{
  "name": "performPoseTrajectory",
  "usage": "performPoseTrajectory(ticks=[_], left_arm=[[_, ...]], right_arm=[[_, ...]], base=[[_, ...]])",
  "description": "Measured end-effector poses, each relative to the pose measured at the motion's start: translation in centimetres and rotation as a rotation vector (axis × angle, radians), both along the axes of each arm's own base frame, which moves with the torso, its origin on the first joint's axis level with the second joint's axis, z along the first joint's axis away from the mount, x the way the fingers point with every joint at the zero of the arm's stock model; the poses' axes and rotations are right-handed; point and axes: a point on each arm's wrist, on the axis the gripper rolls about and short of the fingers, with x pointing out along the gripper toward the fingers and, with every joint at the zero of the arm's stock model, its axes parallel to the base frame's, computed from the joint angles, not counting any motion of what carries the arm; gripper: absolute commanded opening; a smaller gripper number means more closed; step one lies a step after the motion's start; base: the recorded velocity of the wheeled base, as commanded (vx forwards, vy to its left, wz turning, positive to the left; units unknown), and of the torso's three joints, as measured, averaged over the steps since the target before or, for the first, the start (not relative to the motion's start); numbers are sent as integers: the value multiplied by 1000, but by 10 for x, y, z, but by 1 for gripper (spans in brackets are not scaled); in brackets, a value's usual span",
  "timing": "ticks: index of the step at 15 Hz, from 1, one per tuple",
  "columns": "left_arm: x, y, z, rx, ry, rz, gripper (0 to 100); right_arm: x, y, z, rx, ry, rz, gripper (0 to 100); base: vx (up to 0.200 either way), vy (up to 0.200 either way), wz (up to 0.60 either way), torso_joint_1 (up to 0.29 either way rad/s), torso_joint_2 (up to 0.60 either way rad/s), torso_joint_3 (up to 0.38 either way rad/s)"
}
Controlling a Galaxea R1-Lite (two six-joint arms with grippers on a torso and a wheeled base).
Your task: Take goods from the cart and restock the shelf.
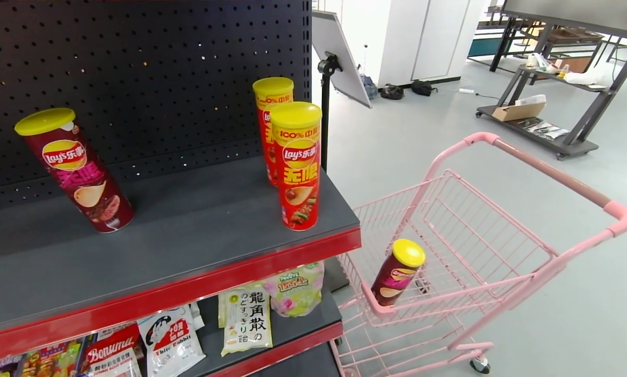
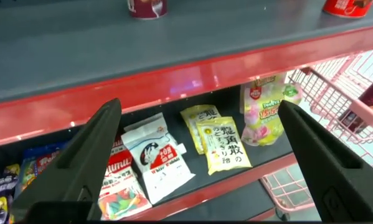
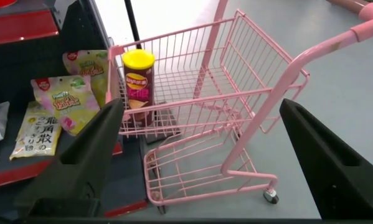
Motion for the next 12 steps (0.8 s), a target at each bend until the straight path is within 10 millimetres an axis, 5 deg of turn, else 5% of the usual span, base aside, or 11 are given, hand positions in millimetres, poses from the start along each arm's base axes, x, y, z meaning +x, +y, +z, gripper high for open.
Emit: performPoseTrajectory(ticks=[12], left_arm=[[0,0,0,0,0,0,100]], right_arm=[[0,0,0,0,0,0,100]], base=[[0,0,0,-163,468,303]])
